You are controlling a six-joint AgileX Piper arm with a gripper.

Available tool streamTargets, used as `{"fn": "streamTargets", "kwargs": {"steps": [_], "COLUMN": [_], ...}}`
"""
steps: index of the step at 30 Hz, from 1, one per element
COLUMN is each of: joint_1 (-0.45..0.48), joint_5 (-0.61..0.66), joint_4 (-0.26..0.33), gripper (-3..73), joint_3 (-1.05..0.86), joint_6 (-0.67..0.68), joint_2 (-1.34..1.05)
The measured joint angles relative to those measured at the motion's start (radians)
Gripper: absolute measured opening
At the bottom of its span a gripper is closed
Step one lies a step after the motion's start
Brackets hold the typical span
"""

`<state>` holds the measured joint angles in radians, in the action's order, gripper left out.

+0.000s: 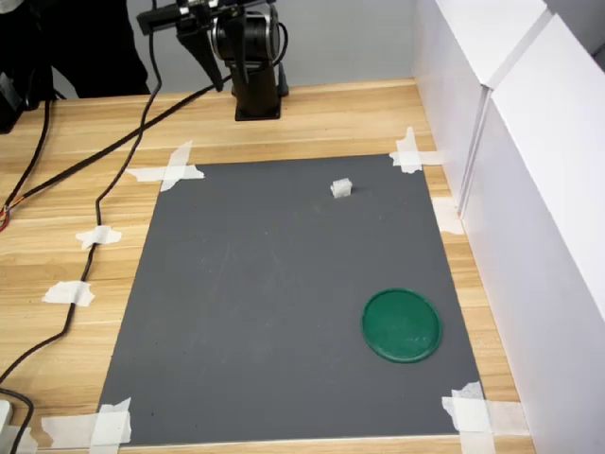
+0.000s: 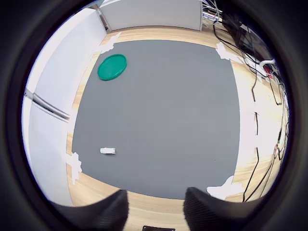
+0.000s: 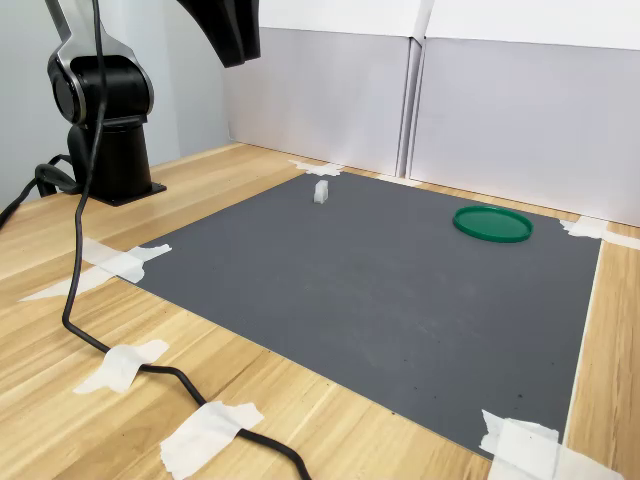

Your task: Grasp a white terminal and put it on the green lid.

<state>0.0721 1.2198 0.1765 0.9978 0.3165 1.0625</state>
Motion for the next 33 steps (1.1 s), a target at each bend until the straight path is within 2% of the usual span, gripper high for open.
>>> {"fn": "streamTargets", "kwargs": {"steps": [3,5,12,17,23,33], "joint_1": [-0.105,-0.179,-0.372,-0.485,-0.555,-0.562], "joint_5": [0.001,0.001,-0.009,-0.072,-0.176,-0.261], "joint_4": [-0.021,-0.040,-0.072,-0.071,-0.046,-0.035], "gripper": [65.7,69.5,71.5,71.5,71.5,71.5], "joint_3": [0.000,0.000,0.000,0.000,0.001,-0.001], "joint_6": [-0.039,-0.069,-0.238,-0.265,-0.296,-0.317], "joint_2": [0.022,0.031,0.101,0.219,0.363,0.519]}}
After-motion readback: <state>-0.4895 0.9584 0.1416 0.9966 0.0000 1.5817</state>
